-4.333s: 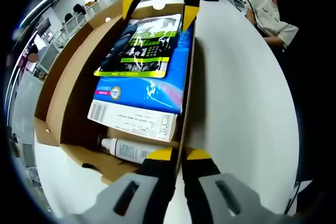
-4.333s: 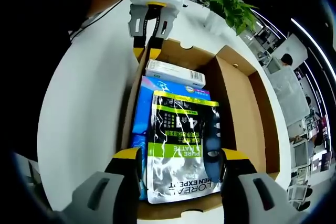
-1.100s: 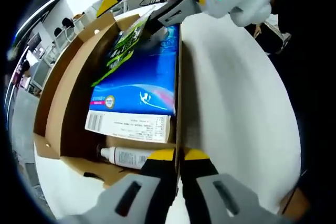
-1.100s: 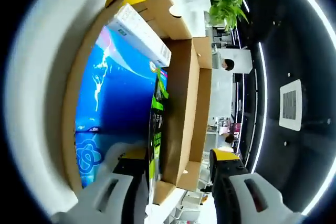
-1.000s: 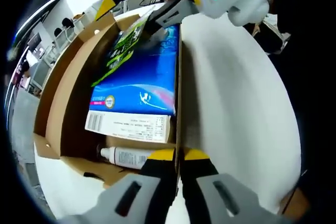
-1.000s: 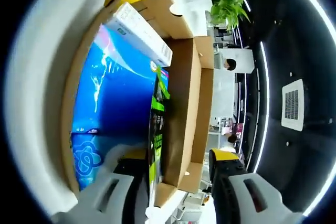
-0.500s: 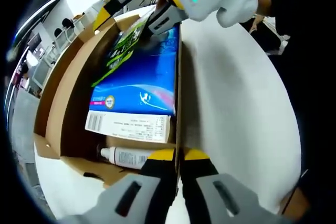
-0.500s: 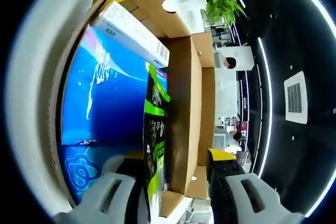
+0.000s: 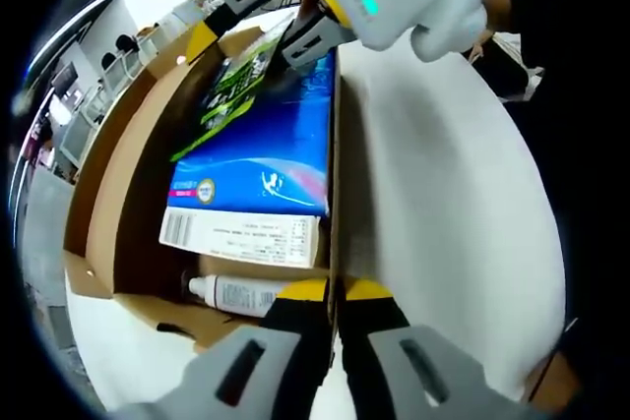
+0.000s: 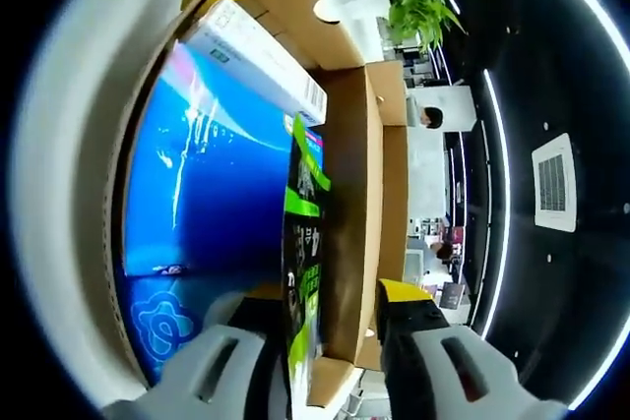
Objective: Operate the shoe box by opening the lid, removing the specified soft item, and placing it in the target area until the item is outside and the box remains undamaged.
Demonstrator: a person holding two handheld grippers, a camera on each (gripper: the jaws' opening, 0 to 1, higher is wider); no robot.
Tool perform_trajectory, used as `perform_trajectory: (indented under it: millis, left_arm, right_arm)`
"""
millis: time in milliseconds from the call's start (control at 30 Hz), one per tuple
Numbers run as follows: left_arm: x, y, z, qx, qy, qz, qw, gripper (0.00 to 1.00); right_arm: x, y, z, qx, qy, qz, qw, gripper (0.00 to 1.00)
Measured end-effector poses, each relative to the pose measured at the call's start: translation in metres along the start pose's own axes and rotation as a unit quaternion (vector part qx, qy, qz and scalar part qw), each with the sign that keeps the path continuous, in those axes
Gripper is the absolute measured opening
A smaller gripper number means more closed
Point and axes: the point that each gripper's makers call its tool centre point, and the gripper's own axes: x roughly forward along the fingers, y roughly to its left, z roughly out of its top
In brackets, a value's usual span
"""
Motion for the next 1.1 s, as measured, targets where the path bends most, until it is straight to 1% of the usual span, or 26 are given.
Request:
perform_trajectory:
  millis: [100, 200, 467, 600, 767, 833, 967, 1100]
  left_arm:
    - [0.000, 0.000, 0.000, 0.000, 0.002, 0.001, 1.0000, 0.02]
    - [0.001, 0.000, 0.000, 0.003, 0.005, 0.003, 1.0000, 0.02]
    - [0.001, -0.001, 0.000, 0.005, 0.006, 0.003, 1.0000, 0.02]
    - [0.001, -0.001, 0.001, 0.005, 0.007, 0.004, 1.0000, 0.02]
    - [0.002, 0.008, -0.005, 0.006, 0.013, 0.006, 0.9999, 0.02]
    - [0.002, 0.010, -0.007, 0.007, 0.016, 0.007, 0.9998, 0.02]
    - [0.002, 0.011, -0.007, 0.007, 0.015, 0.006, 0.9998, 0.02]
    - [0.002, 0.011, -0.005, 0.009, 0.015, 0.006, 0.9998, 0.02]
  right_arm:
    - [0.001, 0.001, 0.000, 0.006, -0.001, 0.002, 1.0000, 0.28]
    - [0.001, 0.003, -0.001, 0.014, -0.001, 0.008, 0.9999, 0.24]
    - [0.000, 0.004, -0.003, 0.026, 0.005, 0.008, 0.9996, 0.20]
    - [0.000, 0.007, -0.003, 0.027, 0.005, 0.013, 0.9995, 0.15]
    - [0.000, 0.008, -0.003, 0.033, 0.006, 0.017, 0.9993, 0.14]
    - [0.000, 0.011, -0.004, 0.035, 0.006, 0.022, 0.9991, 0.09]
    - [0.001, 0.011, -0.003, 0.034, 0.005, 0.023, 0.9991, 0.09]
    - [0.000, 0.013, -0.004, 0.045, 0.003, 0.029, 0.9986, 0.05]
